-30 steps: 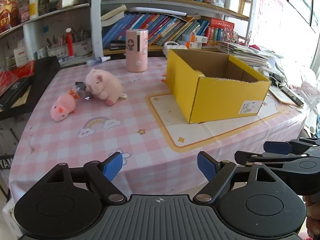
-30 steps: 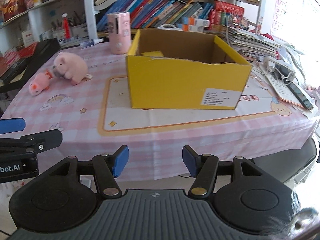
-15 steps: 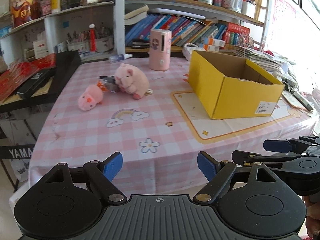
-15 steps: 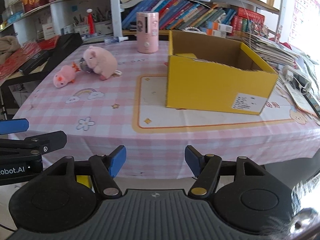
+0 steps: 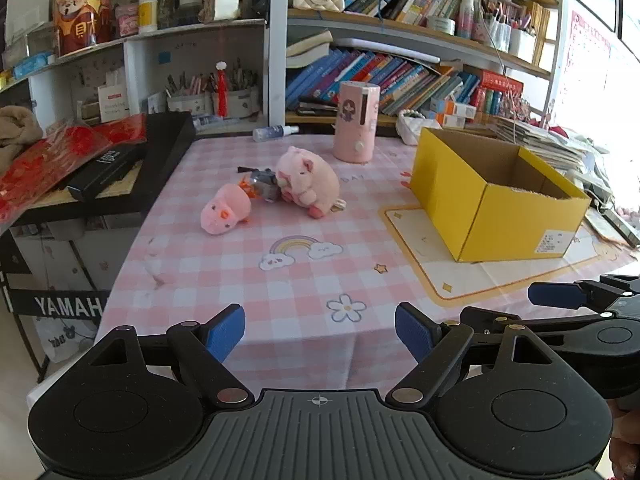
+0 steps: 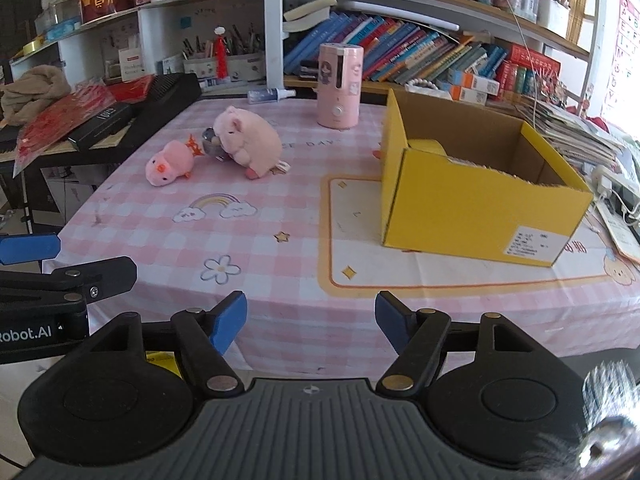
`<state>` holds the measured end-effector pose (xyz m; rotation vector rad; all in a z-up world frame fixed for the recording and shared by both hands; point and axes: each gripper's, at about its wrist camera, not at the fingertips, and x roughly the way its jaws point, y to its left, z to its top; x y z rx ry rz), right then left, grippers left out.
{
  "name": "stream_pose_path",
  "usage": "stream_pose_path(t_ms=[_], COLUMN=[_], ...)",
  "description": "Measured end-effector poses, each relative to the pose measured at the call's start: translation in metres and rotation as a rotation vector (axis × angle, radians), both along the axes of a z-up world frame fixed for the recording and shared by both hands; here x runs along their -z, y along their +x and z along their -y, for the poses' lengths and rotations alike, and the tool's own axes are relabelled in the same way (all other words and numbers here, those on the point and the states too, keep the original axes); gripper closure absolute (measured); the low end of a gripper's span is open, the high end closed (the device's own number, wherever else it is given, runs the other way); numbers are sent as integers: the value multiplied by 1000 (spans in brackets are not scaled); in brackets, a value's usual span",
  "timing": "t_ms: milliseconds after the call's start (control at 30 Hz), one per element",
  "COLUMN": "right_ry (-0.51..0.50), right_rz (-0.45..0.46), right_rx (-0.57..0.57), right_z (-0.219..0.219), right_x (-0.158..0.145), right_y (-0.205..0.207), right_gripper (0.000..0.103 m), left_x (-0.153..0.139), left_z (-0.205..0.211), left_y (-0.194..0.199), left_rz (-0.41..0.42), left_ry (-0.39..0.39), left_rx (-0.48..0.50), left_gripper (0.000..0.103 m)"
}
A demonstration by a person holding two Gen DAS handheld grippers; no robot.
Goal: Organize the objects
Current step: 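Withdraw both tools from the box back toward the plush toys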
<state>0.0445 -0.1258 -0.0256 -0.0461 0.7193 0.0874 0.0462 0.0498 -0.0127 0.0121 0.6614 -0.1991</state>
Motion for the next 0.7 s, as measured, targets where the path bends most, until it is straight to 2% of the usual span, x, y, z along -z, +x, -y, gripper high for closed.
stream_pose_path(t_ms=[367,700], right_ry=[-6,-14], right_rz=[22,-1], right_rx=[-16,-68], right_z=[-16,-21], right_x=[-4,2], right_y=[6,37], right_gripper=[32,31], left_x=[-1,8], left_z=[-12,-14], left_y=[5,35], left_rz=[20,-11], left_ry=[-5,-18], left_rx=[-14,-65], left_gripper=[18,18])
